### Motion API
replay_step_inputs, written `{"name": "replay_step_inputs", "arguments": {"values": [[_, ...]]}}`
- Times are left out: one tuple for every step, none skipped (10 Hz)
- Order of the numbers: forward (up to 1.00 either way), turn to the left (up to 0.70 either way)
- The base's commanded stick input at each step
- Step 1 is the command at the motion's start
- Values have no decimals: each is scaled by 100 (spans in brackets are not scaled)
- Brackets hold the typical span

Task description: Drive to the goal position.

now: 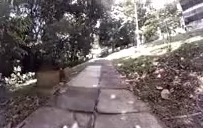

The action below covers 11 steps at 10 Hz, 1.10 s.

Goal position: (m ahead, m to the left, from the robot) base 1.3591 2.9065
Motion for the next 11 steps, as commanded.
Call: {"name": "replay_step_inputs", "arguments": {"values": [[45,-27],[45,-27],[45,-27],[45,-27],[45,0],[45,0],[45,0],[45,0],[45,0],[45,0],[45,0]]}}
